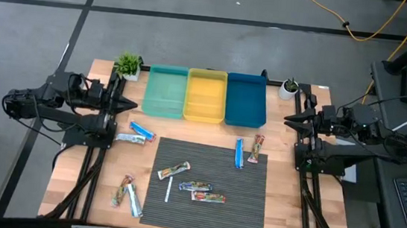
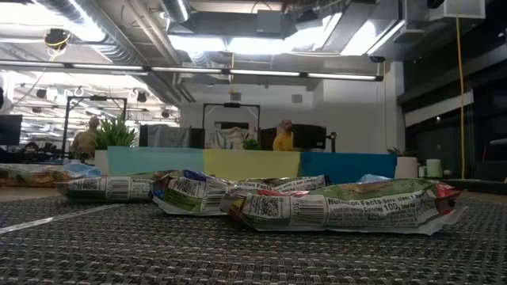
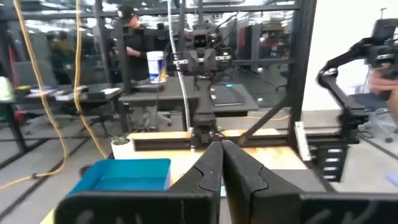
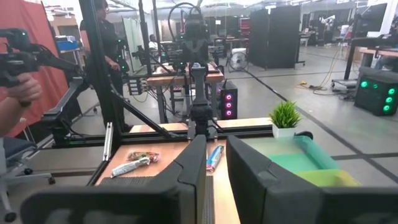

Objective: Pick and place Granola Bars by type
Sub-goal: Put the red granola bar into the blue bin

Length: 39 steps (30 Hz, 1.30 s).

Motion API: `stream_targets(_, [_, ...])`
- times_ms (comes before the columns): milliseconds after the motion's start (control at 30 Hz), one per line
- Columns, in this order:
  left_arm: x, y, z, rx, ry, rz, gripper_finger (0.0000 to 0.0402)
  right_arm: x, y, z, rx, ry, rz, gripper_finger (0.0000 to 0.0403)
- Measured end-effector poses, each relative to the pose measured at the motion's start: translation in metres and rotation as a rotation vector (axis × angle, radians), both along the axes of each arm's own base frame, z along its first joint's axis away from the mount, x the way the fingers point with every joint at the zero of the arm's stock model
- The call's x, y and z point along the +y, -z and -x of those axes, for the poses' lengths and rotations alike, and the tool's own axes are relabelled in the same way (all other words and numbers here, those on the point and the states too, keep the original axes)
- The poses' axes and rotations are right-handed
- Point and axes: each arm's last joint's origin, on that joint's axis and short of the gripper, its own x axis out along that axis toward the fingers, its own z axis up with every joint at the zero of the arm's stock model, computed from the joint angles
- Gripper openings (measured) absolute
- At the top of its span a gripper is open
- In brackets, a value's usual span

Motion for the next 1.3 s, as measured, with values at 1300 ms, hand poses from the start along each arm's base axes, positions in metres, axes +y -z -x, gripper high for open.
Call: stream_targets(1300, [0.003, 0.118, -0.075, 0.508, -0.121, 0.050, 0.0042, -0.006, 0.099, -0.074, 0.844, 0.277, -0.081, 0.0193])
